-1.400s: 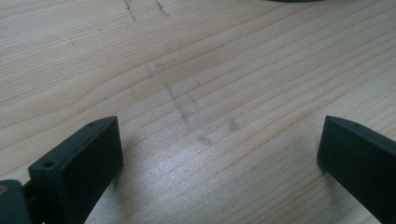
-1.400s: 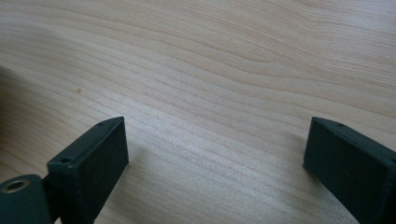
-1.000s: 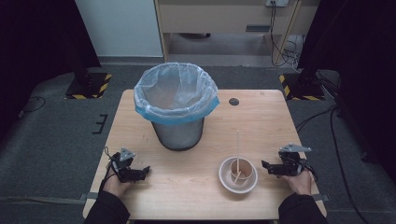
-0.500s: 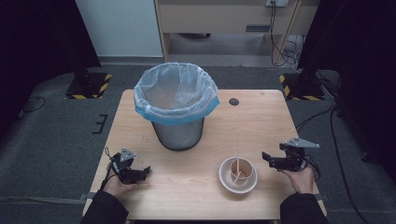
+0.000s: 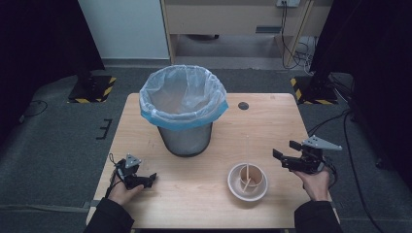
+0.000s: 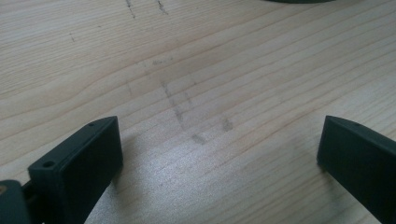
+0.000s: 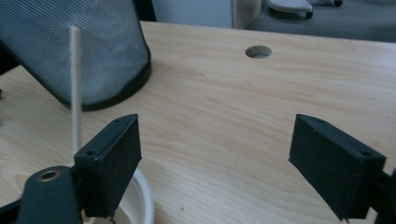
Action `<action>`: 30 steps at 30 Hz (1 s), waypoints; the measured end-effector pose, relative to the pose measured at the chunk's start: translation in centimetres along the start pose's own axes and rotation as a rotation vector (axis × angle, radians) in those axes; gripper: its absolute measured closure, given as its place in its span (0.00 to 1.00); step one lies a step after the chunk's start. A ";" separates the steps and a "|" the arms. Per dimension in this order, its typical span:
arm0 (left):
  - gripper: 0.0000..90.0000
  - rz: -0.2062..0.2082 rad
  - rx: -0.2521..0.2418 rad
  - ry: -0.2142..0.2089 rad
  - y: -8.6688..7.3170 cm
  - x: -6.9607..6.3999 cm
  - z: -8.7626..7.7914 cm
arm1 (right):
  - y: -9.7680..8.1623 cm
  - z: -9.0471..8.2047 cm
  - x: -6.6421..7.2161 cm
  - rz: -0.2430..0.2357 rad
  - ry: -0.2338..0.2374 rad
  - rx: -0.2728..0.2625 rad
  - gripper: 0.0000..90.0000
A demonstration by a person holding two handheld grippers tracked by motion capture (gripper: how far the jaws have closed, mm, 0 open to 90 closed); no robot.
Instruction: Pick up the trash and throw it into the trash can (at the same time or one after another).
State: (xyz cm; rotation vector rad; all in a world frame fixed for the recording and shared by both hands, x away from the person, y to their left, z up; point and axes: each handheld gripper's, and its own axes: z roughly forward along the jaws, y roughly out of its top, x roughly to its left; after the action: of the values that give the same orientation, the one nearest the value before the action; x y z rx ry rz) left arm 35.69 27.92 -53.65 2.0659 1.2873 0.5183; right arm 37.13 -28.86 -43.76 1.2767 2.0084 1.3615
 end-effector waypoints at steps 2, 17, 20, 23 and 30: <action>0.00 0.000 0.000 0.000 0.0 0.0 0.0 | 0.2 -0.1 0.1 -0.002 0.003 -0.004 0.20; 0.00 0.005 0.000 -0.004 0.0 0.0 0.0 | 4.0 -1.6 2.8 -0.060 0.105 -0.093 0.25; 0.00 0.005 0.000 -0.004 0.0 0.0 0.0 | 4.8 -1.8 3.1 -0.059 0.126 -0.119 0.26; 0.00 0.006 0.000 -0.004 0.0 0.1 0.0 | 5.4 -1.8 3.3 -0.064 0.142 -0.128 0.26; 0.00 0.006 0.000 -0.004 0.0 0.0 0.0 | 6.8 0.0 4.1 -0.079 0.194 -0.126 0.28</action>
State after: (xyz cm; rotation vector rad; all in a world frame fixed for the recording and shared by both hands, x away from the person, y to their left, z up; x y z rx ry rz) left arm 35.74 27.95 -53.65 2.0702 1.2798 0.5164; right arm 38.15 -24.61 -37.13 1.0343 2.0369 1.5998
